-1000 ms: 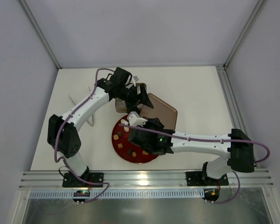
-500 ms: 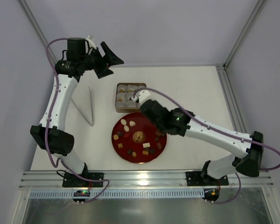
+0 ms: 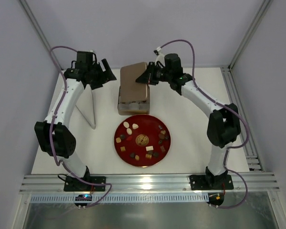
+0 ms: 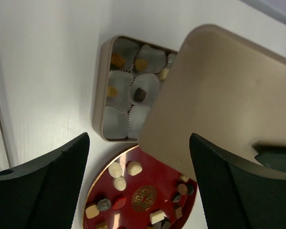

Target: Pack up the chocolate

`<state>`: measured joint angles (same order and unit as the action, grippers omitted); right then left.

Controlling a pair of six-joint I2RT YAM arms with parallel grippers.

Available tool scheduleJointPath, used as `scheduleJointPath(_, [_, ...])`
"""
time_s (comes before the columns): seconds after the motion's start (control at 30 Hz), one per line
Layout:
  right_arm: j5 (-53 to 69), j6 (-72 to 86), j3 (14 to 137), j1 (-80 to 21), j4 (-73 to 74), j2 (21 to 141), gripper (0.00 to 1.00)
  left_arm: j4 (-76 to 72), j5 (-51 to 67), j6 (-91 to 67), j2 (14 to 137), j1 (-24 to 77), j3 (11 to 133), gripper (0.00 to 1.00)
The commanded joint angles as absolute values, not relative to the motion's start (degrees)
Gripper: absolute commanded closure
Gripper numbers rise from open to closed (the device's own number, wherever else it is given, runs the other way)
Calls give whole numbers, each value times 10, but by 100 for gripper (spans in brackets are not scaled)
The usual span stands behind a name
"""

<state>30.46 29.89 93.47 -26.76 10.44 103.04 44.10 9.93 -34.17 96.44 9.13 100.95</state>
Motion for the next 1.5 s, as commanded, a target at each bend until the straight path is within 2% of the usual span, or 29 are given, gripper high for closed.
scheduleJointPath(0.0, [428,463,982,-262,-60,1098,96,389,80,-300,980,91,979,17])
scheduleJointPath(0.17, [462,607,983,-251,-249,1198,96,358,86,-293,1000,87,954,16])
scheduleJointPath(0.37, [486,670,980,-233,-315,1261,96,357,85,-286,1044,83,962,17])
scheduleJointPath(1.47, [548,690,968,-201,-296,1346,96,312,124,-287,1108,84,922,18])
